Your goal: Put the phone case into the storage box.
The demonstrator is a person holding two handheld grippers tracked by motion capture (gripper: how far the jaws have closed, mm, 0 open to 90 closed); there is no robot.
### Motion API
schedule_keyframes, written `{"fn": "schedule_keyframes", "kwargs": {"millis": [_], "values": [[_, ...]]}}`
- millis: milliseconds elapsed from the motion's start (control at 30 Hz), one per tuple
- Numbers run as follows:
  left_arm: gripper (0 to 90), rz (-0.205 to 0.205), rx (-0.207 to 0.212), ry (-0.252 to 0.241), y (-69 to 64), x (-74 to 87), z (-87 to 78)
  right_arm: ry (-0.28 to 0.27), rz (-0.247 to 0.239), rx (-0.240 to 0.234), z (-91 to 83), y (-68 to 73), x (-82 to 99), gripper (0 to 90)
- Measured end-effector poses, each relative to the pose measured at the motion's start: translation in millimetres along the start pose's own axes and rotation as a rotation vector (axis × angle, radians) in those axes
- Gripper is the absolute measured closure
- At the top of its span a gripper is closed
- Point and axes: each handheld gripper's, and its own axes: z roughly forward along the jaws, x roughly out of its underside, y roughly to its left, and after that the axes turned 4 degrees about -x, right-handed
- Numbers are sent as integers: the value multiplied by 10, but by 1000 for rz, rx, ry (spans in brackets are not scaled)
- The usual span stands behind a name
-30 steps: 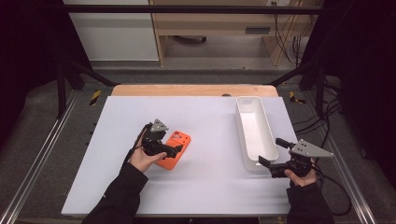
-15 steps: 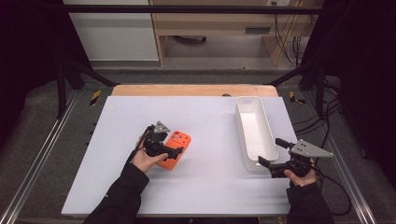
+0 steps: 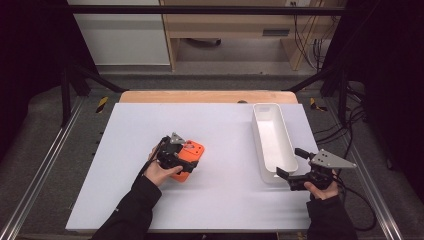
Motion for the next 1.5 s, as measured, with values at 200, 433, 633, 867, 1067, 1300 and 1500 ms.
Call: {"fn": "schedule_keyframes", "kwargs": {"millis": [200, 433, 633, 867, 1067, 1300, 1500], "values": [[2, -7, -10, 23, 2, 14, 52, 0, -5, 0, 4, 0, 1, 4], [3, -19, -20, 51, 4, 37, 118, 0, -3, -1, 5, 2, 1, 4], [8, -28, -29, 52, 14, 43, 131, 0, -2, -1, 3, 1, 0, 4], [26, -31, -38, 58, 17, 53, 155, 0, -3, -1, 4, 1, 0, 4], [39, -28, -43, 62, -6, 57, 179, 0, -1, -1, 3, 2, 0, 4], [67, -20, -52, 66, -24, 60, 191, -1, -1, -2, 1, 2, -2, 4], [95, -7, -72, 69, -41, 60, 195, 0, -1, -1, 2, 2, -2, 4]]}}
